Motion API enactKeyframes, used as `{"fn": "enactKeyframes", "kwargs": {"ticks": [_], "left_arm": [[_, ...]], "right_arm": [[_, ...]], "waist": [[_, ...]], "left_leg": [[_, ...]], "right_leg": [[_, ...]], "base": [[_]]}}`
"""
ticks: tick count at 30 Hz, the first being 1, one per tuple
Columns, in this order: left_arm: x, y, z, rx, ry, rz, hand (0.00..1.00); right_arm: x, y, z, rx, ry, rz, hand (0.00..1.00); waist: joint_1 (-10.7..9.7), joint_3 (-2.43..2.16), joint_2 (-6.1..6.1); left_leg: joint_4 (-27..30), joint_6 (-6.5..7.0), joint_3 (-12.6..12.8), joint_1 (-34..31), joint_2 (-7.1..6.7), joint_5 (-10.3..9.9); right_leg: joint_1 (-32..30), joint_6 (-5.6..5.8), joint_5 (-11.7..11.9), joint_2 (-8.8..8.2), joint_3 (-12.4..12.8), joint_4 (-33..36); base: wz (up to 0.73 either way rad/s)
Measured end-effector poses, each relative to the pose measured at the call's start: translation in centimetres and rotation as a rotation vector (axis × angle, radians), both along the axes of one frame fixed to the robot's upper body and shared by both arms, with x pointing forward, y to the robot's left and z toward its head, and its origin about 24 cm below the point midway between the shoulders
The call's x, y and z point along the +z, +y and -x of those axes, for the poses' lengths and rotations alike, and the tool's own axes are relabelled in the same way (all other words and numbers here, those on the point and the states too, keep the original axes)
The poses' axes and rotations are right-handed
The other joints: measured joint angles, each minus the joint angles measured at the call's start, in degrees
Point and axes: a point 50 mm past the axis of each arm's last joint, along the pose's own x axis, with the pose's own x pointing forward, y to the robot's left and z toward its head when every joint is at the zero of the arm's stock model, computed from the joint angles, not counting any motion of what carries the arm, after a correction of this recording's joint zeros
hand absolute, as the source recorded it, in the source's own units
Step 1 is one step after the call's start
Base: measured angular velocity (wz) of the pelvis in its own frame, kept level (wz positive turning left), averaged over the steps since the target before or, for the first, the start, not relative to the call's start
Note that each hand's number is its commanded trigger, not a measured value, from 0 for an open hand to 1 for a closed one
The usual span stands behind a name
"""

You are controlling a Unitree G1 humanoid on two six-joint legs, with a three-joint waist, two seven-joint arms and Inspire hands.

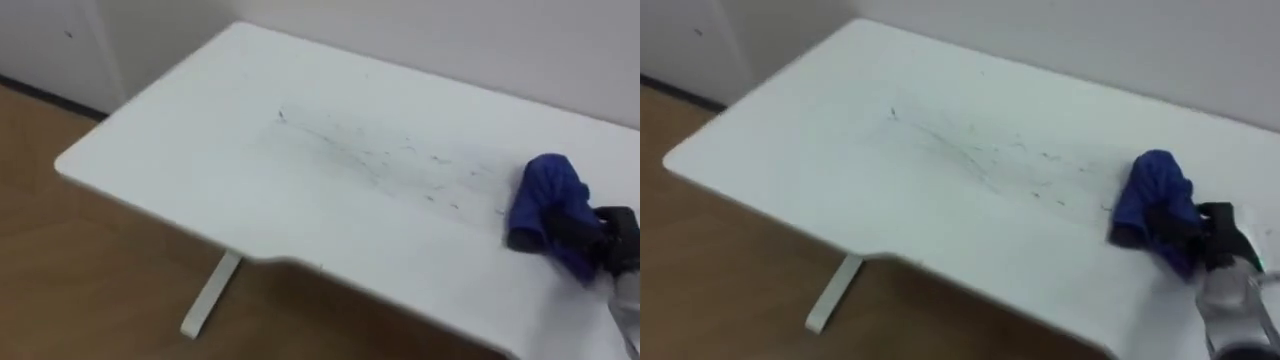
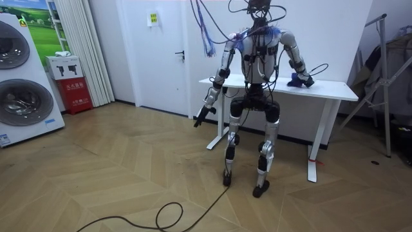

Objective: Wipe table

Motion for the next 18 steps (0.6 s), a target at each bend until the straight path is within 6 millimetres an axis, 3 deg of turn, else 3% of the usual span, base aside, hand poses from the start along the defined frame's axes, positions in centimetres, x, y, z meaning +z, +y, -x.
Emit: {"fn": "enactKeyframes", "kwargs": {"ticks": [3, 4, 6, 8, 11, 12, 13, 16, 18], "left_arm": [[-0.5, -1.3, -1.1, 0.005, -0.038, 0.007, 0.00], [-0.6, -1.6, -1.4, 0.008, -0.047, 0.000, 0.00], [-0.8, -2.4, -1.4, 0.016, -0.051, -0.004, 0.00], [-0.9, -2.8, -1.6, 0.017, -0.052, -0.002, 0.00], [-0.8, -2.7, -1.0, 0.024, -0.028, -0.021, 0.00], [-0.7, -2.4, -0.5, 0.033, -0.012, -0.031, 0.00], [-0.6, -1.9, 0.3, 0.038, 0.004, -0.044, 0.00], [-0.2, -0.9, 2.1, 0.066, 0.039, -0.064, 0.00], [0.1, -0.5, 3.4, 0.101, 0.055, -0.077, 0.00]], "right_arm": [[1.2, 3.2, -3.7, 0.097, -0.038, -0.009, 1.00], [1.5, 4.7, -5.0, 0.144, -0.053, -0.013, 1.00], [1.8, 7.4, -6.6, 0.213, -0.073, -0.039, 1.00], [1.9, 8.5, -7.2, 0.246, -0.083, -0.055, 1.00], [1.5, 7.5, -6.5, 0.203, -0.070, -0.063, 1.00], [0.9, 6.7, -5.7, 0.175, -0.049, -0.064, 1.00], [0.4, 6.0, -4.8, 0.142, -0.038, -0.076, 1.00], [-1.6, 3.3, -1.0, 0.035, 0.017, -0.069, 1.00], [-2.2, 1.3, 1.7, -0.060, 0.028, -0.058, 1.00]], "waist": [[3.2, -0.04, 2.17], [3.6, -0.22, 2.26], [3.8, -0.25, 2.20], [3.6, -0.43, 1.48], [2.9, -0.46, 0.24], [2.1, -0.48, -0.57], [1.7, -0.43, -1.83], [0.4, -0.45, -3.74], [-0.2, -0.40, -3.93]], "left_leg": [[-3.8, 2.28, 1.2, 0.6, -2.50, -0.1], [-5.2, 2.29, 1.8, 1.1, -2.45, 0.6], [-7.7, 2.21, 2.6, 2.1, -2.51, 2.0], [-9.6, 2.23, 2.3, 2.7, -2.79, 3.0], [-10.5, 2.33, 0.2, 2.8, -3.39, 3.5], [-10.9, 2.39, -1.0, 3.0, -3.87, 3.8], [-11.1, 2.42, -2.0, 3.3, -4.54, 3.9], [-10.5, 2.53, -5.0, 3.8, -5.57, 3.8], [-9.5, 2.86, -6.6, 3.7, -6.14, 3.2]], "right_leg": [[-2.9, -1.21, 0.4, 1.95, 7.6, 2.0], [-4.1, -2.25, 0.7, 2.58, 9.7, 1.9], [-4.9, -4.17, 1.6, 3.80, 11.8, 1.2], [-4.7, -4.16, 2.5, 4.02, 11.7, -0.5], [-2.9, -2.60, 3.5, 3.56, 8.9, -2.5], [-2.1, -0.90, 3.7, 3.22, 7.8, -3.1], [-1.6, 1.93, 3.3, 2.50, 7.3, -3.2], [1.8, 3.18, 2.8, 1.86, 3.3, -5.2], [3.4, 3.76, 2.5, 1.55, 1.2, -5.6]], "base": [[-1.25], [-1.02], [-0.54], [-0.02], [0.44], [0.58], [0.60], [0.73], [0.62]]}}
